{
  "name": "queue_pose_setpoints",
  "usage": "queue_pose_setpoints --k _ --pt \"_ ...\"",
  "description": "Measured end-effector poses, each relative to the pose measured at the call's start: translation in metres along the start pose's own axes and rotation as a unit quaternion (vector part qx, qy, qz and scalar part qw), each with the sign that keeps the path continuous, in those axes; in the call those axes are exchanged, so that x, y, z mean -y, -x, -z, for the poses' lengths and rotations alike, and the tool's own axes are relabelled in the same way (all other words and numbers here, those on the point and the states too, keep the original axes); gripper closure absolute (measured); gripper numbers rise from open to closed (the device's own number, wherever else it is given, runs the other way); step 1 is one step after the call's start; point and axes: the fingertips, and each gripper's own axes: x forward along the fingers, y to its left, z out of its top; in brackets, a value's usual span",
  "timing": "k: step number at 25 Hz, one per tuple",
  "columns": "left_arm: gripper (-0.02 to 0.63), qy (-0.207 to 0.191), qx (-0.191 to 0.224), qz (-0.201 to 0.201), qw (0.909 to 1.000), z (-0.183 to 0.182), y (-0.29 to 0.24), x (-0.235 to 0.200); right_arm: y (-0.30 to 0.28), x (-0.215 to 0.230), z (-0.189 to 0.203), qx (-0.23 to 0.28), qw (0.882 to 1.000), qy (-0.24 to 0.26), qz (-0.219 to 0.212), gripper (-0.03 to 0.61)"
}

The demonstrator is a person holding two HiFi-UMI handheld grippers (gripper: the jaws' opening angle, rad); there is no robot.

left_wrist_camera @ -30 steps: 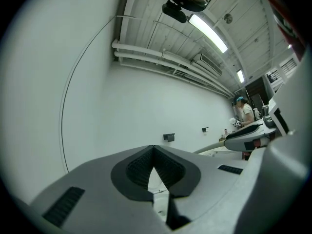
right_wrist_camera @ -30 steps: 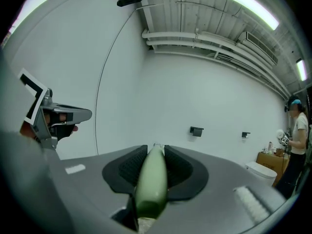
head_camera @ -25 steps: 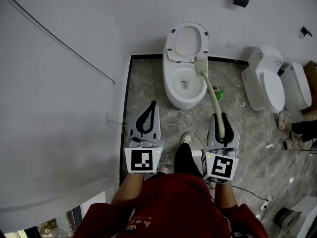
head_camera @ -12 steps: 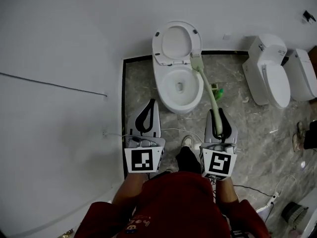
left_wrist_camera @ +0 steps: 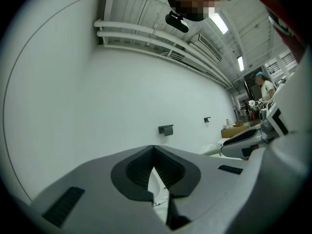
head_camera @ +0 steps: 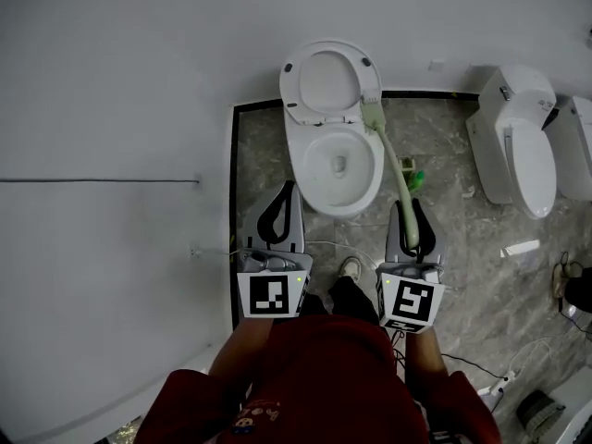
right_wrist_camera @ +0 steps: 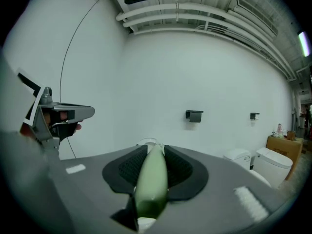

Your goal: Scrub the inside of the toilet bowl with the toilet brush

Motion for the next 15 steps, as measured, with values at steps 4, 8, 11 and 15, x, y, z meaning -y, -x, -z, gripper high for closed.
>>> queue_pose_setpoints --k 4,8,11,15 --pt "0.607 -0.009 -0.014 -0.001 0.9999 0.021 -0.015 -0.003 -0.025 -0.005 0.02 -0.022 1.0 -0.001 -0.012 0.459" --pt "0.608 0.009 -0.033 0.0 0.9994 0.05 -0.036 -0.006 -0.051 -0.006 0.044 -0.05 0.999 -0.001 -0.018 0.459" --pt "0.607 0.023 -0.042 0.003 0.9989 0.078 -0.05 -0.009 -0.068 -0.008 0.069 -0.075 0.997 0.005 -0.02 0.459" --pt "0.607 0.039 -0.056 0.007 0.9977 0.127 -0.066 -0.019 -0.091 -0.019 0.117 -0.111 0.993 0.017 -0.019 0.459"
